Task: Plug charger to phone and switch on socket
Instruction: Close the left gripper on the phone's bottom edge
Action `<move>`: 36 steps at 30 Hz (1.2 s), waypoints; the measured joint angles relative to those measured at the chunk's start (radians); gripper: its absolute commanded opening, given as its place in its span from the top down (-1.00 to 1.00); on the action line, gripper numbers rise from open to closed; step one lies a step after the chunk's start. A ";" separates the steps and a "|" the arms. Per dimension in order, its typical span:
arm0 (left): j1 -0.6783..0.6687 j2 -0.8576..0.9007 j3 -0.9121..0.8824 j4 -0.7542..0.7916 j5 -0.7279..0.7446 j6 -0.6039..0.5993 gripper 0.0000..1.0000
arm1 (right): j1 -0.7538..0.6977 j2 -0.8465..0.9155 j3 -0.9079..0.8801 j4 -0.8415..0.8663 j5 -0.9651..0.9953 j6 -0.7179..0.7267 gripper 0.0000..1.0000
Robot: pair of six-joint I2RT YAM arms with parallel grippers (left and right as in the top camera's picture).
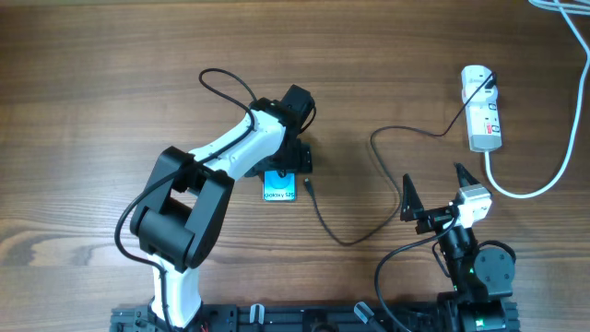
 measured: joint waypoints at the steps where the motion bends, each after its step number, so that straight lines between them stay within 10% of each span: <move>1: 0.000 0.000 0.000 0.001 0.000 -0.001 -0.84 | 0.000 0.000 0.000 0.000 0.000 0.000 -0.99; 36: -0.002 0.000 -0.001 -0.012 0.028 0.049 -0.99 | 0.000 0.000 0.000 0.000 0.000 0.000 -0.99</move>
